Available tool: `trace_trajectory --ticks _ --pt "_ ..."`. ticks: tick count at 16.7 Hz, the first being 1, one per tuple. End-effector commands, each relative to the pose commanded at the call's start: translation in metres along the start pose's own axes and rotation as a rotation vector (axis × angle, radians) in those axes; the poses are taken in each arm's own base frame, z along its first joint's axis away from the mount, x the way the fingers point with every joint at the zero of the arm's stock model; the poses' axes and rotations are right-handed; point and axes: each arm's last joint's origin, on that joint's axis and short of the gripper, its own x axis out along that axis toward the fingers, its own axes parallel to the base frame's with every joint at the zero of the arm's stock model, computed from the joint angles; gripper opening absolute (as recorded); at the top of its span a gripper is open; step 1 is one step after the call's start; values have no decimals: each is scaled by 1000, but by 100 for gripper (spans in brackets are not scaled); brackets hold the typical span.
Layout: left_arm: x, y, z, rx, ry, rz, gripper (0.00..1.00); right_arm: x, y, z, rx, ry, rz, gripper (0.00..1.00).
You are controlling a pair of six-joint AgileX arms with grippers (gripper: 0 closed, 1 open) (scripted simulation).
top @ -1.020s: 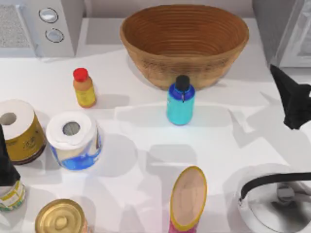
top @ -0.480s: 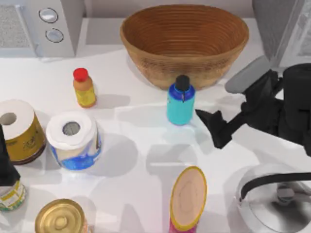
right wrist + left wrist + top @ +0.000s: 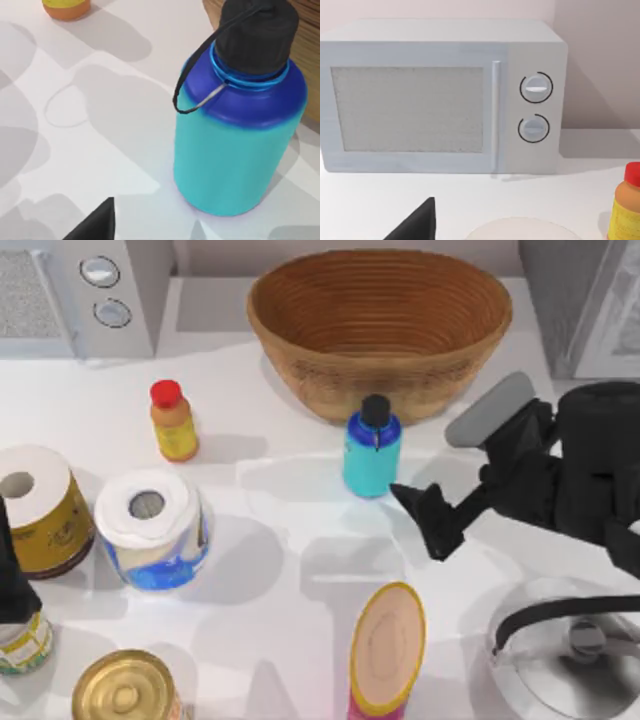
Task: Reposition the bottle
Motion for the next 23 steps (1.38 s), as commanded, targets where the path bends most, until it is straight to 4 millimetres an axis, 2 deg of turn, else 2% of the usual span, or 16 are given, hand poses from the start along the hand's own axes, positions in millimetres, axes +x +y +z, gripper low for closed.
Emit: trace_trajectory --ticks 4,7,12,14,18,23 --pt "0 0 0 0 0 0 100 20 -4 9 -3 -6 3 100" --pt "0 0 0 0 0 0 100 48 -5 12 -3 -5 3 100" --pt "0 0 0 0 0 0 100 92 0 4 -3 -3 4 100" --pt "0 0 0 0 0 0 100 100 1 1 -3 -3 4 100" --pt "0 0 0 0 0 0 100 101 2 1 -3 -3 4 100" --pt "0 0 0 0 0 0 100 101 2 1 -3 -3 4 62"
